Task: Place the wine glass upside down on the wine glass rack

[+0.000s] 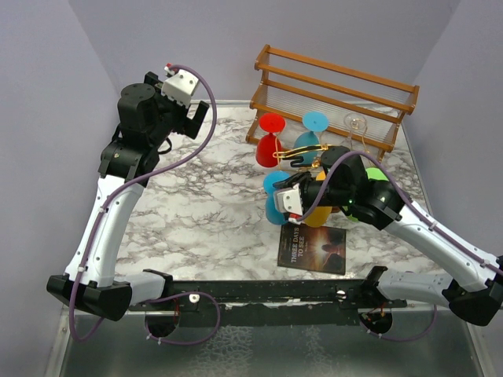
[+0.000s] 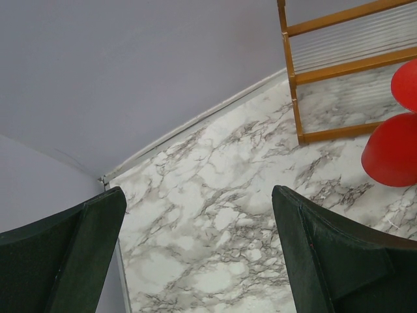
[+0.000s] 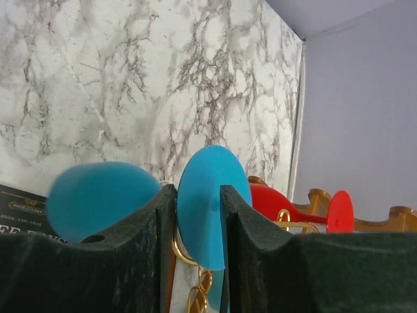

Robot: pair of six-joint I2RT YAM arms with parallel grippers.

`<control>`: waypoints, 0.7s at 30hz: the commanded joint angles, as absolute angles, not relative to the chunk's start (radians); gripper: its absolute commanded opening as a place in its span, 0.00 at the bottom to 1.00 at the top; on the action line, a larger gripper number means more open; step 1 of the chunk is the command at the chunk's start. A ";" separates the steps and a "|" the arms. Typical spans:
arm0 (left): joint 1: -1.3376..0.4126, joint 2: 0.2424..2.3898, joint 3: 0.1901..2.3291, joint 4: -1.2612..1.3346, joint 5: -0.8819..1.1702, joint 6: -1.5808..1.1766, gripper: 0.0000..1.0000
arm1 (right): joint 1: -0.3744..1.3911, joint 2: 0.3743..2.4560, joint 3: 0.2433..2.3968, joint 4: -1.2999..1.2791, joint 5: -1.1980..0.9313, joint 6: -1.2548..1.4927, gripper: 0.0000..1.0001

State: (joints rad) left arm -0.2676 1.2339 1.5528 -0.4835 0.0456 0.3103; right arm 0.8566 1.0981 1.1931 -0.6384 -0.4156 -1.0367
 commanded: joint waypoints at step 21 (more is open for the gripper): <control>-0.262 1.157 1.462 -0.418 0.045 0.269 0.99 | 0.734 1.114 1.411 -0.667 -0.770 -0.690 0.66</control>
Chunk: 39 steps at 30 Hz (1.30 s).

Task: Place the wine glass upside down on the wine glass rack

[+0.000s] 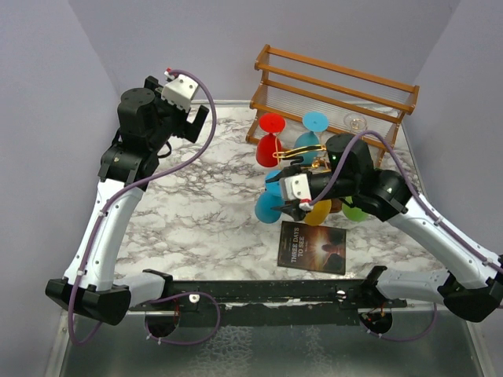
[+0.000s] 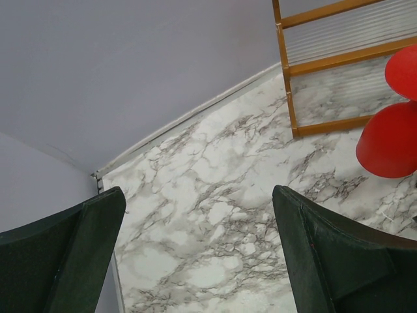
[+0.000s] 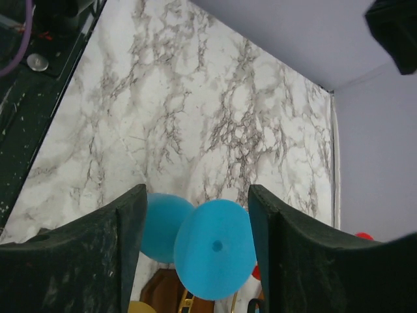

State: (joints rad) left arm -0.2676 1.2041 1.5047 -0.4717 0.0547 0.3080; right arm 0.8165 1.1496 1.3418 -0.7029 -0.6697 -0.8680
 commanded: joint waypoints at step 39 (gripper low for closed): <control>-0.196 0.799 1.151 -0.327 -0.116 0.106 0.99 | 0.097 0.743 1.157 -0.349 0.136 -0.298 0.99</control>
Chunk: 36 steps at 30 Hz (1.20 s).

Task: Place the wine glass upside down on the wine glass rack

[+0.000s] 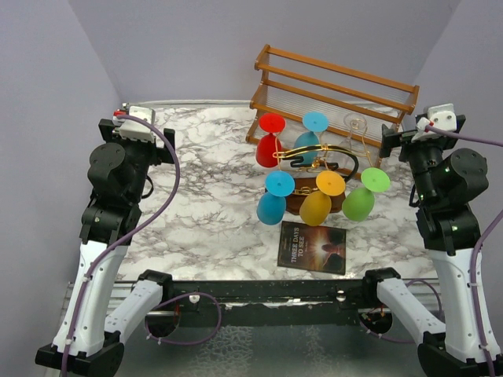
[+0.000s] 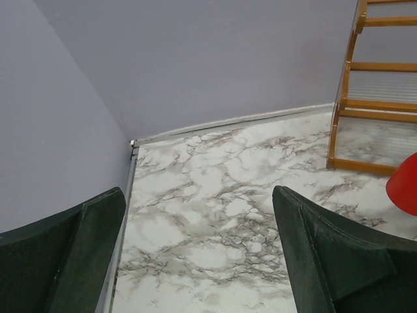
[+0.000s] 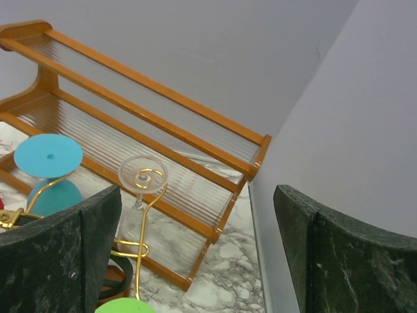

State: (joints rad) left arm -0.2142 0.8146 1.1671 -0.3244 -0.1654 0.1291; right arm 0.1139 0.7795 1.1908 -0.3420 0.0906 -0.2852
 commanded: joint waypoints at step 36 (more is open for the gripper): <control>-0.166 0.834 1.193 -0.365 -0.088 0.100 0.99 | 0.043 0.733 1.136 -0.388 0.109 -0.221 1.00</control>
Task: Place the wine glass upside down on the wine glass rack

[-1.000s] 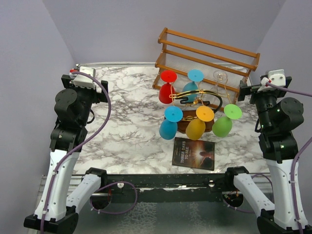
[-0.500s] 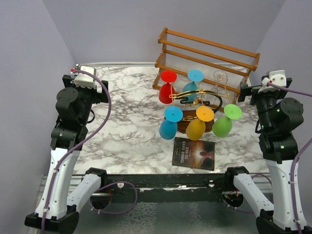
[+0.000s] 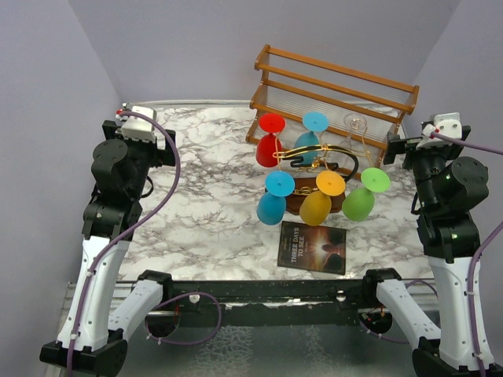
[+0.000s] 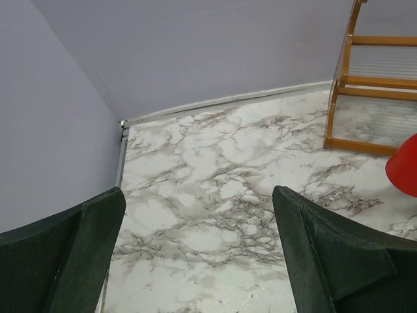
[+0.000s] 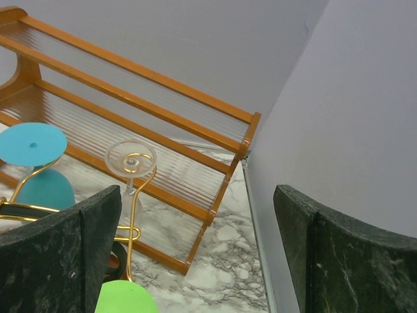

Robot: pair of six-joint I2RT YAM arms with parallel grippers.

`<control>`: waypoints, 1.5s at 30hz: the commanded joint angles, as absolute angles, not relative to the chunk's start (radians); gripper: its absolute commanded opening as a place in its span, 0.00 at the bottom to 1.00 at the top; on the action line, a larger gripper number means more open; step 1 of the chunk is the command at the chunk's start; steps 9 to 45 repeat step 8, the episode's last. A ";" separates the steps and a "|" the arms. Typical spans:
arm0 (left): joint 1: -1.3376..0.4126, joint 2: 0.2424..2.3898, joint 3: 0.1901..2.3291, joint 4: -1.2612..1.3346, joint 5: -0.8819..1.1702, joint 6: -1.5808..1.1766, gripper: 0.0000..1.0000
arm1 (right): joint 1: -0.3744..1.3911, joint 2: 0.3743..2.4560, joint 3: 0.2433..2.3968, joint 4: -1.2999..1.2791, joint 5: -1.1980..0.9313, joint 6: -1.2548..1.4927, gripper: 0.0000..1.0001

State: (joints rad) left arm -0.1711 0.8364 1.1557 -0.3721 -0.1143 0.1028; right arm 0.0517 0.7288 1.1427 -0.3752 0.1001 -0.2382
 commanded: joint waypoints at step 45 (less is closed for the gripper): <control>-0.166 0.840 1.209 -0.373 -0.088 0.101 0.99 | 0.041 0.737 1.138 -0.388 0.107 -0.219 1.00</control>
